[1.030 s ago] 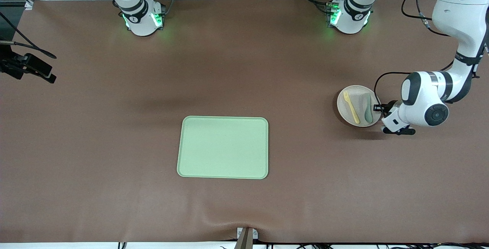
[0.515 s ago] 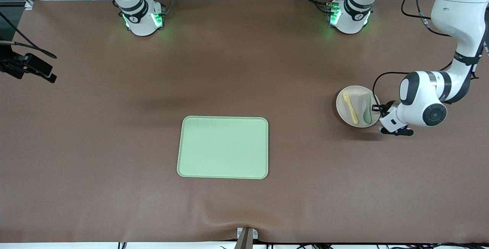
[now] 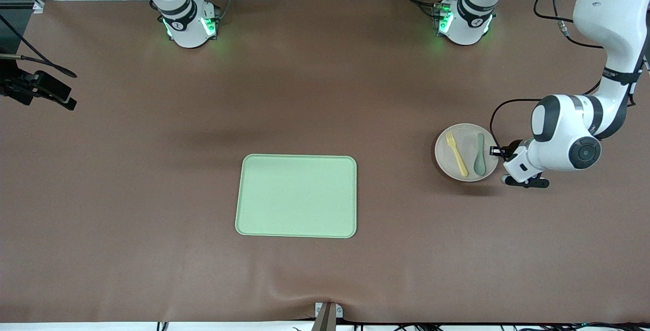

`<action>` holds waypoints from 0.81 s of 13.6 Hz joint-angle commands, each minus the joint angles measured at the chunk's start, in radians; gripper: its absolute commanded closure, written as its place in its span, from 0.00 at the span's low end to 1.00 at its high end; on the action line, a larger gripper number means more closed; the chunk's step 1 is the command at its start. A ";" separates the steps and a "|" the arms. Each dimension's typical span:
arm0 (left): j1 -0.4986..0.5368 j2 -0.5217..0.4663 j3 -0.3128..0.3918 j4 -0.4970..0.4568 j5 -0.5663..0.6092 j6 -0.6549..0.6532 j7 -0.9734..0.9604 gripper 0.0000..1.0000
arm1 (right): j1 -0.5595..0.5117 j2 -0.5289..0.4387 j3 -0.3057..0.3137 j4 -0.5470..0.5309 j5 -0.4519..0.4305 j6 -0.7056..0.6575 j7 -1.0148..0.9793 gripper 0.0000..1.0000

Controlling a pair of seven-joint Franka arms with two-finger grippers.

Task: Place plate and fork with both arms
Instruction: 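Close the left gripper on the plate rim and drag it toward the tray, then slide the plate onto the green tray with the left gripper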

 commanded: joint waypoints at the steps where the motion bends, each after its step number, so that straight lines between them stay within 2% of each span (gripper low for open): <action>1: 0.005 -0.018 -0.028 0.045 -0.060 -0.064 0.002 1.00 | 0.000 0.005 -0.002 0.009 0.008 -0.010 0.017 0.00; 6: -0.010 -0.013 -0.099 0.158 -0.148 -0.107 -0.013 1.00 | -0.004 0.007 -0.002 0.009 0.008 -0.031 0.014 0.00; 8: -0.045 0.029 -0.122 0.259 -0.189 -0.164 -0.045 1.00 | 0.000 0.007 -0.002 0.009 0.008 -0.031 0.017 0.00; 11: -0.171 0.137 -0.122 0.442 -0.209 -0.210 -0.230 1.00 | -0.001 0.007 -0.002 0.009 0.014 -0.031 0.018 0.00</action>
